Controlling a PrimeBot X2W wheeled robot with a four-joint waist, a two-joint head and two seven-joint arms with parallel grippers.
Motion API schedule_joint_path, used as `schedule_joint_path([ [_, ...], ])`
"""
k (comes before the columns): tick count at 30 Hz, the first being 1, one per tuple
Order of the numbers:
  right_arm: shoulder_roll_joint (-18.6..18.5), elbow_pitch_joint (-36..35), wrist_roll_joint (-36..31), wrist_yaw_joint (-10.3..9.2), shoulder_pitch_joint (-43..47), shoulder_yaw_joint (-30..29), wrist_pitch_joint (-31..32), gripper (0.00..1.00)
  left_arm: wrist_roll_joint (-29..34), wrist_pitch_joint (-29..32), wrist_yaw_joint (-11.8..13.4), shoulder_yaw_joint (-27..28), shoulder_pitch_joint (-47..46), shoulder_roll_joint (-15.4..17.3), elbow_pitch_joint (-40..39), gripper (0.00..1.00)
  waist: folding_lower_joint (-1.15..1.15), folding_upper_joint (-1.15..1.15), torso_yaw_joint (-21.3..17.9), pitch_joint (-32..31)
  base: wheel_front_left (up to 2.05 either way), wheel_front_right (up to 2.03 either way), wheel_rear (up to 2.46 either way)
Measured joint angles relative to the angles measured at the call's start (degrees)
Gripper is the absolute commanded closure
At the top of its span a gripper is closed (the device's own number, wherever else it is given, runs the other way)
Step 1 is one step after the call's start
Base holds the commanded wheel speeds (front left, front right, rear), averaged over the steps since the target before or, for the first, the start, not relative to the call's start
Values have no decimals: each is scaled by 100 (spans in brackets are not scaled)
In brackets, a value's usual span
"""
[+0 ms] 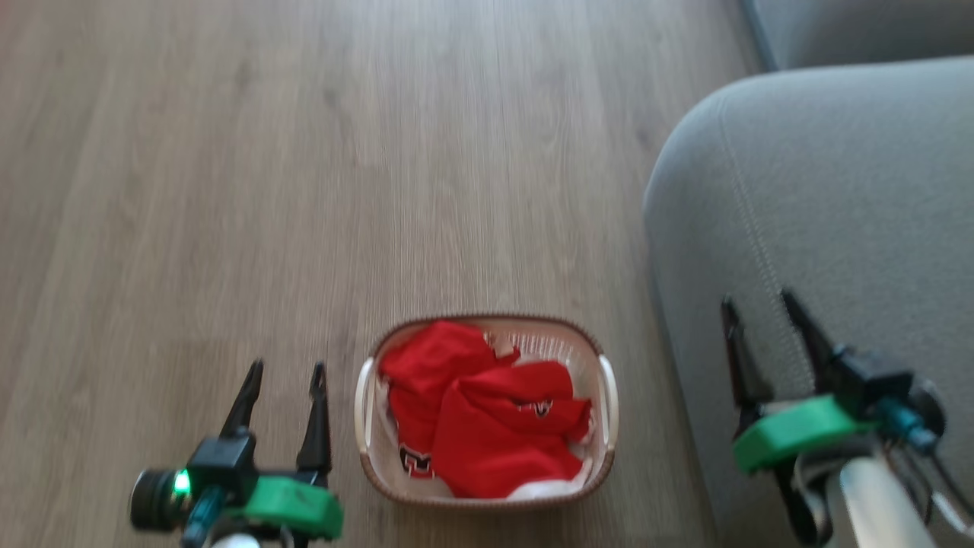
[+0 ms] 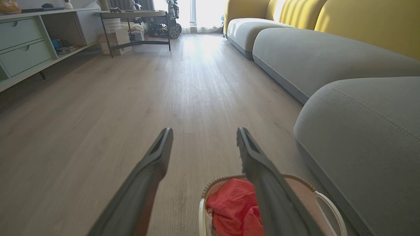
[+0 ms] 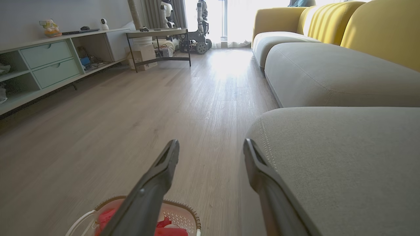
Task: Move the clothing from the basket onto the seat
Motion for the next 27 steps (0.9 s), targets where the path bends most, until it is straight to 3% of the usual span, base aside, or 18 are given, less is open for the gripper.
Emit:
schedule_joint_path([
  [8,0,-499,-138,0,-697,-211,-8,0,45,4,-201,-328,-904,-22,584,0,0,0,-71,834,0,0,0],
  [17,-1,-844,-180,0,-1430,-276,-8,0,46,-2,-627,-925,-2135,-119,1937,0,0,0,-273,1927,0,0,0],
  [27,-4,-1691,-213,0,-1959,-151,-24,0,53,48,-843,-1421,-3324,-140,3385,0,0,0,-562,2998,0,0,0],
])
